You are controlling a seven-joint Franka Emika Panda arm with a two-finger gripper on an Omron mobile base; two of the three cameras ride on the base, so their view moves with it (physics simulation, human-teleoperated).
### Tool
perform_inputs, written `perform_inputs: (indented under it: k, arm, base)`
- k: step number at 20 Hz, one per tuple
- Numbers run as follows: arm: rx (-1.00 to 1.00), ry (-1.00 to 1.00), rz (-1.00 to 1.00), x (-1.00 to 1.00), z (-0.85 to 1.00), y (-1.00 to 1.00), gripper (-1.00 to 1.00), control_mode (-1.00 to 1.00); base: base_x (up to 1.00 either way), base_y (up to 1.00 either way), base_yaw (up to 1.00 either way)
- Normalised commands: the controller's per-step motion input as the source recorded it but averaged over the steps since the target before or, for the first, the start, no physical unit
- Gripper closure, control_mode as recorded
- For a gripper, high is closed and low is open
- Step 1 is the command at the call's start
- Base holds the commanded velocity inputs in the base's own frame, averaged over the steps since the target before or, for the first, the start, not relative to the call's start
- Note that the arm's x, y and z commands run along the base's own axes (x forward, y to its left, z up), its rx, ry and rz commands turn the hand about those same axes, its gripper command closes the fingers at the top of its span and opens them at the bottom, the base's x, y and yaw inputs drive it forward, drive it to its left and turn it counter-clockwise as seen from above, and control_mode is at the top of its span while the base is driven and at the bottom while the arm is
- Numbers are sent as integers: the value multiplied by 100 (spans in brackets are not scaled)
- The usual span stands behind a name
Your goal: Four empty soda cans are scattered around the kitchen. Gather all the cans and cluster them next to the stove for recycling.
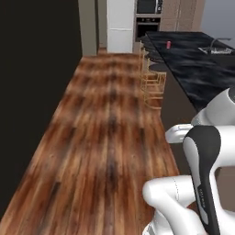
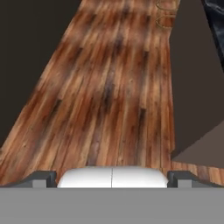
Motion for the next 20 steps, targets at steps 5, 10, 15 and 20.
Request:
perform_inputs:
  k: [5, 10, 15, 20]
  arm:
    - [0, 0, 0, 0, 0, 0, -100, 100]
    - [0, 0, 0, 0, 0, 0, -100, 100]
    - [0, 0, 0, 0, 0, 0, -100, 100]
    - [0, 0, 0, 0, 0, 0, -100, 100]
  base:
    - [89, 45, -20]
    - [94, 51, -14]
    - [100, 45, -14]
    - [100, 46, -13]
